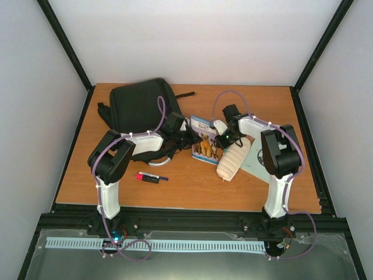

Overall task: Pack the student bag
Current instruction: Pick up the book from the center of the board.

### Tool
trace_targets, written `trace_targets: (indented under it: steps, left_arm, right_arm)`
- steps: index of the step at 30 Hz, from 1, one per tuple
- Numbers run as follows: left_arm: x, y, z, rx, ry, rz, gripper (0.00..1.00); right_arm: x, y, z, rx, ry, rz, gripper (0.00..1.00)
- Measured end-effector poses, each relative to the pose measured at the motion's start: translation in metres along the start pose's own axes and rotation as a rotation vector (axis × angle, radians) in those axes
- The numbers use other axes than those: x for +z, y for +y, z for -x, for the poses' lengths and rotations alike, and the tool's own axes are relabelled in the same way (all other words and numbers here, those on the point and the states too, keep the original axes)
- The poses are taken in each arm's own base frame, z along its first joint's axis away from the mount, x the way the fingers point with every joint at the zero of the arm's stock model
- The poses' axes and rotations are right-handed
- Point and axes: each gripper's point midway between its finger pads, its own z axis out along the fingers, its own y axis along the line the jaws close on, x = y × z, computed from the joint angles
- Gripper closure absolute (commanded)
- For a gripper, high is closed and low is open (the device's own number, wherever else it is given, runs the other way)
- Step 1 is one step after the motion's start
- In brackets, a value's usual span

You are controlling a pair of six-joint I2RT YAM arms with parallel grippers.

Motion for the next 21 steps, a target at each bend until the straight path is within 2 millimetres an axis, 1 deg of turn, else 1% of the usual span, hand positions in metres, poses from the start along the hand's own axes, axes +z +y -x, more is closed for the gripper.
trace_targets:
  steps: [3,6,8,10,12,13,15,16,17,18,19,21]
  left_arm:
    - [-0.003,0.0,-0.003,0.005,0.006,-0.005,0.94]
    - [-0.01,0.0,-0.003,0.017,0.009,-0.001,0.99]
    - [-0.019,-0.002,-0.003,0.04,0.011,0.006,0.99]
    - [-0.035,-0.005,-0.003,0.077,0.01,0.025,0.99]
    - [-0.056,-0.011,-0.001,0.125,-0.006,0.038,0.99]
    - [-0.068,-0.017,0.001,0.155,-0.019,0.043,0.99]
    - [-0.093,-0.031,0.005,0.222,-0.047,0.048,0.99]
    - [-0.107,-0.04,0.007,0.258,-0.063,0.048,0.99]
    - [-0.119,-0.048,0.008,0.29,-0.078,0.046,0.99]
    - [-0.131,-0.056,0.009,0.321,-0.093,0.043,0.99]
    - [-0.147,-0.065,0.008,0.361,-0.114,0.04,0.99]
    - [-0.167,-0.075,0.004,0.409,-0.135,0.033,0.99]
  right_arm:
    - [0.001,0.003,0.001,-0.007,-0.001,0.007,0.96]
    - [-0.001,0.01,0.0,-0.008,-0.006,0.034,0.92]
    - [-0.007,0.018,-0.001,-0.01,-0.016,0.066,0.89]
    - [-0.024,0.028,0.005,-0.022,-0.057,0.092,0.84]
    - [-0.054,0.038,0.019,-0.055,-0.139,0.106,0.8]
    - [-0.073,0.045,0.028,-0.076,-0.188,0.113,0.77]
    - [-0.117,0.056,0.05,-0.117,-0.302,0.132,0.66]
    - [-0.14,0.06,0.061,-0.134,-0.361,0.146,0.63]
    - [-0.157,0.063,0.069,-0.14,-0.404,0.158,0.62]
    - [-0.175,0.064,0.076,-0.145,-0.45,0.172,0.62]
    - [-0.195,0.065,0.081,-0.148,-0.503,0.193,0.61]
    - [-0.222,0.063,0.082,-0.136,-0.572,0.226,0.54]
